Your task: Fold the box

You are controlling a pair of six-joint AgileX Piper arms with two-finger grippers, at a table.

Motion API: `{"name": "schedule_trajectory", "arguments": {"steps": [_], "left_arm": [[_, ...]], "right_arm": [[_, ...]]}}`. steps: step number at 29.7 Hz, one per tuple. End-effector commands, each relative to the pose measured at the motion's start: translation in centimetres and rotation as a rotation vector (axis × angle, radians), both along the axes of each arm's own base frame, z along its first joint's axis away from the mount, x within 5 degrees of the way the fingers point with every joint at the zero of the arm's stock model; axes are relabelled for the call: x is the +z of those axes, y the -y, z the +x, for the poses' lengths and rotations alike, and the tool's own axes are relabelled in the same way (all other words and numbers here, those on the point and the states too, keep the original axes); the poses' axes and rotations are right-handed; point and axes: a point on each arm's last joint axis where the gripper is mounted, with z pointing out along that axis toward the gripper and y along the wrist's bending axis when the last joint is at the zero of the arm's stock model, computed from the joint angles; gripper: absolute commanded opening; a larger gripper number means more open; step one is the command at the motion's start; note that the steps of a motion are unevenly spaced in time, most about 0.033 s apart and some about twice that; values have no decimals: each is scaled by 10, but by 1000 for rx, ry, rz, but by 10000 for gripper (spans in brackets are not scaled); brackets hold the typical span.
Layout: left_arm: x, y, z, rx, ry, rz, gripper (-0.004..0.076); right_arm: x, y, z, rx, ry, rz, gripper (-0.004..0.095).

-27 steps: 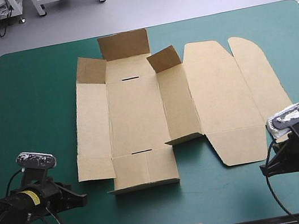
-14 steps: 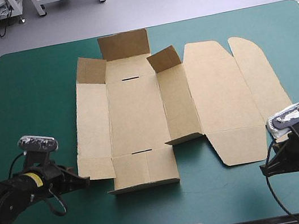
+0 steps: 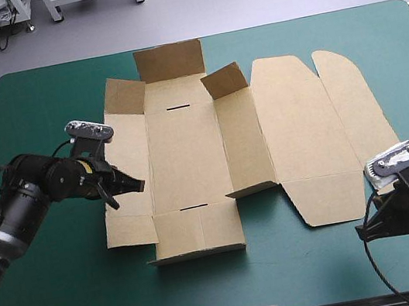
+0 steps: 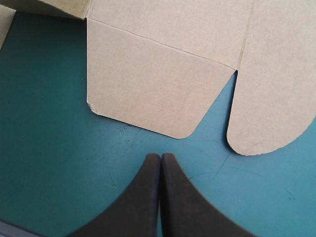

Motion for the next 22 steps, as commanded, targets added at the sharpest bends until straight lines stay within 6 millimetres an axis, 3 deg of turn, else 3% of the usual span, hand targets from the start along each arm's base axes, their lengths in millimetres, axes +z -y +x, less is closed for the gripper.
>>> {"name": "schedule_trajectory", "arguments": {"steps": [1,5,11,15,18,22], "left_arm": [[15,-12,17,12,38,-121,15],[12,-47,28,31,-14,-255,15],[7,-116,26,169,-68,-382,14],[3,-143,23,274,-87,-432,32],[-4,-151,26,274,-128,-495,119],[-17,-152,39,234,-157,-574,376]], "right_arm": [[12,-1,3,6,79,19,-20],[12,0,3,5,81,14,-20],[12,0,3,5,85,15,-20],[12,0,3,5,85,15,-20],[13,-1,4,5,93,18,-20],[14,-2,5,6,114,30,-20]]}}
